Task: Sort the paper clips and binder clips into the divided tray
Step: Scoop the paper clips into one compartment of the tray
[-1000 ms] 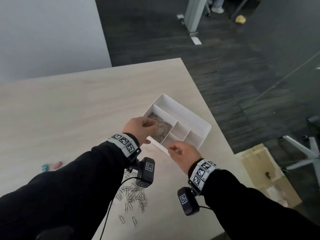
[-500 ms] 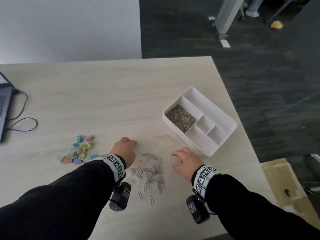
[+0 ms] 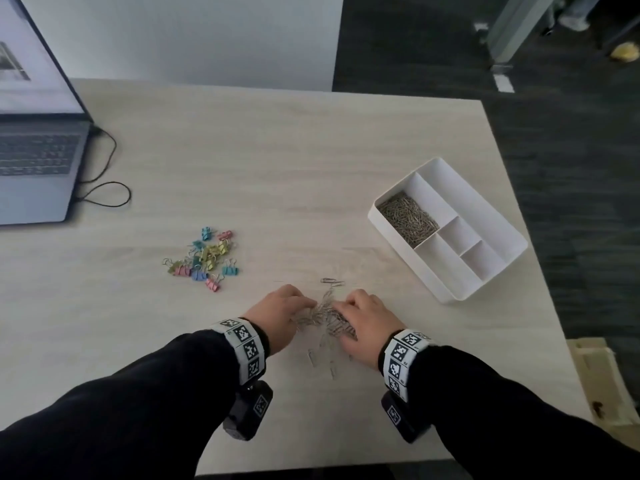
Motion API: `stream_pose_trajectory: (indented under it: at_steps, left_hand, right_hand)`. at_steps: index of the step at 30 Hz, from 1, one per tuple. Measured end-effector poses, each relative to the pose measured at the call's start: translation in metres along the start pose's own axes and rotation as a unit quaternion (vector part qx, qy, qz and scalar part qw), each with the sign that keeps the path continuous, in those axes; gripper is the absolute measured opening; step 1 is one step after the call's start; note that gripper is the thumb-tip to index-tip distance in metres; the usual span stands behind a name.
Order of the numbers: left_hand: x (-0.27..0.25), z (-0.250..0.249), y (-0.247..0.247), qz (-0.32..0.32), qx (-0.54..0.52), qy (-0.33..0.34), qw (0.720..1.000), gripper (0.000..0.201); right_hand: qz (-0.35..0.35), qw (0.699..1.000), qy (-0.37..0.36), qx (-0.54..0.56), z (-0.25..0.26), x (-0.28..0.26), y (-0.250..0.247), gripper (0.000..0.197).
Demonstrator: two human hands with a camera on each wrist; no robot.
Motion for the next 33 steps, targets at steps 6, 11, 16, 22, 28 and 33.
stream_pose_trajectory:
  at_steps: [6, 11, 16, 22, 28, 33]
  left_hand:
    - [-0.01, 0.02, -0.012, -0.094, -0.034, -0.079, 0.992, 0.063]
    - [-0.016, 0.015, -0.006, -0.047, 0.02, -0.101, 0.994, 0.068]
    - [-0.019, 0.007, 0.002, -0.036, 0.059, -0.095, 0.993, 0.076]
    - [-0.016, -0.001, 0.011, 0.011, 0.116, -0.049, 0.992, 0.094]
    - [-0.015, -0.003, 0.013, 0.011, 0.142, -0.05, 0.988, 0.106]
    - [-0.011, -0.01, 0.021, 0.015, 0.145, -0.025, 0.989, 0.093]
  right_hand:
    - [-0.073, 0.996, 0.032, 0.026, 0.004, 0.019, -0.014, 0.066]
    - [-0.042, 0.997, 0.04, -0.041, 0.017, 0.037, -0.017, 0.068]
    - [-0.017, 0.995, -0.04, -0.085, 0.022, 0.026, -0.006, 0.061]
    - [-0.015, 0.996, -0.065, -0.051, 0.011, 0.003, -0.006, 0.059]
    - [-0.022, 0.997, 0.069, 0.015, -0.015, -0.009, -0.013, 0.095]
    - [0.017, 0.998, 0.055, 0.011, -0.012, -0.018, 0.004, 0.1]
Point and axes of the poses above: each hand's wrist, its own x-axis towards the middle knuckle, its own y-axis out of the palm, z = x × y, the point moved 1 cm from there along x, towards the middle knuckle, and after that the axes turned 1 degree about -z, right-handed, at the moved point
